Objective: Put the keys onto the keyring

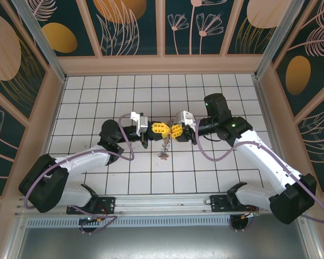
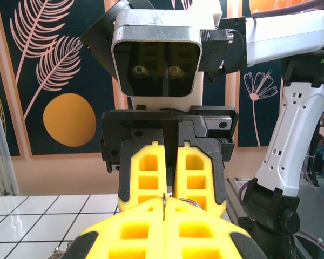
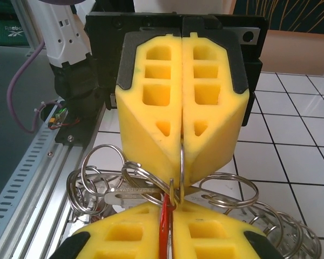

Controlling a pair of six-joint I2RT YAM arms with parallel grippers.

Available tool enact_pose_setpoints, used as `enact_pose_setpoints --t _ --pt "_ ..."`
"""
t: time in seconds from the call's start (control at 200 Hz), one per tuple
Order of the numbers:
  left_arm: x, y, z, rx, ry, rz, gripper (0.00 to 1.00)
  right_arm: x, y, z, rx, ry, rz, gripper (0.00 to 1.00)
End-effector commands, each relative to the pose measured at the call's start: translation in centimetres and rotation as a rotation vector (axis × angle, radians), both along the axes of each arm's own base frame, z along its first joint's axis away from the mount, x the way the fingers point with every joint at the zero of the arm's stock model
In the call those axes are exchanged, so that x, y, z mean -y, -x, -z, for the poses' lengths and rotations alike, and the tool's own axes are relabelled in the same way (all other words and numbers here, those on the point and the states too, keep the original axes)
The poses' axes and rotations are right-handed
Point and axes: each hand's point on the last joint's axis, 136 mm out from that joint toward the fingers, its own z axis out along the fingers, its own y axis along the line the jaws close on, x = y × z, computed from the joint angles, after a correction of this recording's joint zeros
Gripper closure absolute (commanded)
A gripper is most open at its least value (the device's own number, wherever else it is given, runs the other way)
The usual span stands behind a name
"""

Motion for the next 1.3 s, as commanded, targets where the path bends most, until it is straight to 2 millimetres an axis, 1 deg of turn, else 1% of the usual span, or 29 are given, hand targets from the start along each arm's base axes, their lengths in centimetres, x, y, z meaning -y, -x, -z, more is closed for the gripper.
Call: enact_pose_setpoints --t 0.0,0.015,0.025,0.05,0.165,0.27,0.395,0.581,0.831,0.986,1.136,1.296 --pt "-0.5 0.4 -1.7 0.043 0.070 -0.010 1.00 -0.1 -0.3 -0.9 0.023 -0.018 -0.001 0.83" --pt "-0.5 0.3 -1.7 0.043 0.070 -0.012 1.00 -0.1 -0.2 -0.8 0.021 -0.016 0.000 0.83" --pt "-0.5 0.3 -1.7 0.044 0.071 -0.014 1.00 0.4 -0.8 -0.8 0.021 -0.015 0.023 0.82" --pt "-0.6 0.3 -1.7 0.044 0.072 -0.017 1.00 0.7 -1.0 -0.7 0.018 -0.014 0.035 0.81" --pt "-0.7 0.3 -1.8 0.044 0.077 -0.026 1.00 1.7 -1.0 -1.0 0.016 -0.030 0.057 0.80" --pt "-0.9 0.3 -2.0 0.043 0.090 -0.030 1.00 2.3 -0.8 -1.8 0.028 -0.056 0.061 0.79" --pt "-0.9 0.4 -2.1 0.045 0.099 -0.026 1.00 2.5 -0.4 -2.9 0.043 -0.094 0.036 0.69" --pt "-0.9 0.6 -2.4 0.051 0.104 -0.014 1.00 1.9 0.1 -3.7 0.033 -0.141 -0.021 0.70" --pt "-0.9 0.7 -2.4 0.055 0.107 -0.004 1.00 0.6 -0.3 -3.5 0.040 -0.135 -0.039 0.71" --pt "-0.8 0.7 -2.4 0.053 0.110 0.001 1.00 -0.4 -0.1 -3.2 0.035 -0.129 -0.070 0.71" --pt "-0.7 0.7 -2.3 0.044 0.112 0.008 1.00 -0.7 -0.1 -3.2 0.039 -0.130 -0.077 0.72" --pt "-0.7 0.6 -2.1 0.045 0.111 0.006 1.00 -0.6 -0.3 -3.0 0.045 -0.116 -0.063 0.72"
